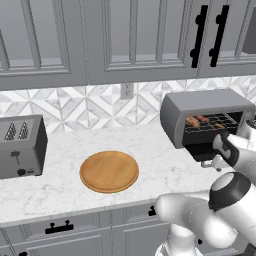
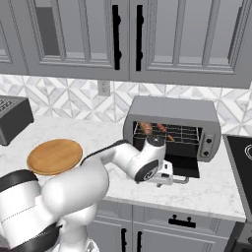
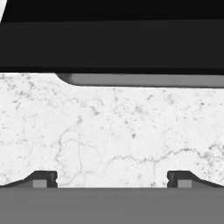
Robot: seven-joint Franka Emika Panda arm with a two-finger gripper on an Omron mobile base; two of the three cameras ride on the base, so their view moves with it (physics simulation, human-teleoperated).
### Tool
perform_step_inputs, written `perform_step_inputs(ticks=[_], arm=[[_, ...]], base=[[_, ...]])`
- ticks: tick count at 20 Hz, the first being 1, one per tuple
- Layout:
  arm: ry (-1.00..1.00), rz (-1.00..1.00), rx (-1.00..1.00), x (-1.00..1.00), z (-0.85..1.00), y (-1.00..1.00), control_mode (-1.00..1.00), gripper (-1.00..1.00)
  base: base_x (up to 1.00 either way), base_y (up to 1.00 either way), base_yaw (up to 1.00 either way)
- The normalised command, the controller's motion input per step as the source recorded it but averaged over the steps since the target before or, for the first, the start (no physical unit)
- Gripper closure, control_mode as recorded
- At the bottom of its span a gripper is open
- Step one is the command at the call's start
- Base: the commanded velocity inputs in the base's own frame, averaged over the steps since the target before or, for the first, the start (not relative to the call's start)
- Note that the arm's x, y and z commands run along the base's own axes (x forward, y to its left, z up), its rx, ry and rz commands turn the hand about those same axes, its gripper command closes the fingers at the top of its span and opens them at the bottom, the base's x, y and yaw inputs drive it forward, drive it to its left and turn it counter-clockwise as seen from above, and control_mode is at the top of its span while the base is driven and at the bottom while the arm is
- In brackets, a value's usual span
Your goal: Pick up the kebab skewer and baguette bread, and place them inside the toaster oven. Close the toaster oven door and start by setting the timer.
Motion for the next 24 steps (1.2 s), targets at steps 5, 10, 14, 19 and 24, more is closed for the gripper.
perform_step_inputs(ticks=[5,10,14,19,24], arm=[[0.02,0.07,0.00,0.20,-0.26,0.00,-1.00,-1.00],[0.00,0.00,0.00,0.52,-0.04,0.00,-1.00,-1.00],[0.00,0.00,0.00,0.18,-0.20,0.00,-1.00,-1.00],[0.00,-0.01,0.00,0.00,-0.25,0.00,-1.00,-1.00],[-0.02,-0.04,0.00,0.13,-0.18,0.00,-1.00,-1.00]], base=[[0.00,0.00,0.00],[0.00,0.00,0.00],[0.00,0.00,0.00],[0.00,0.00,0.00],[0.00,0.00,0.00]])
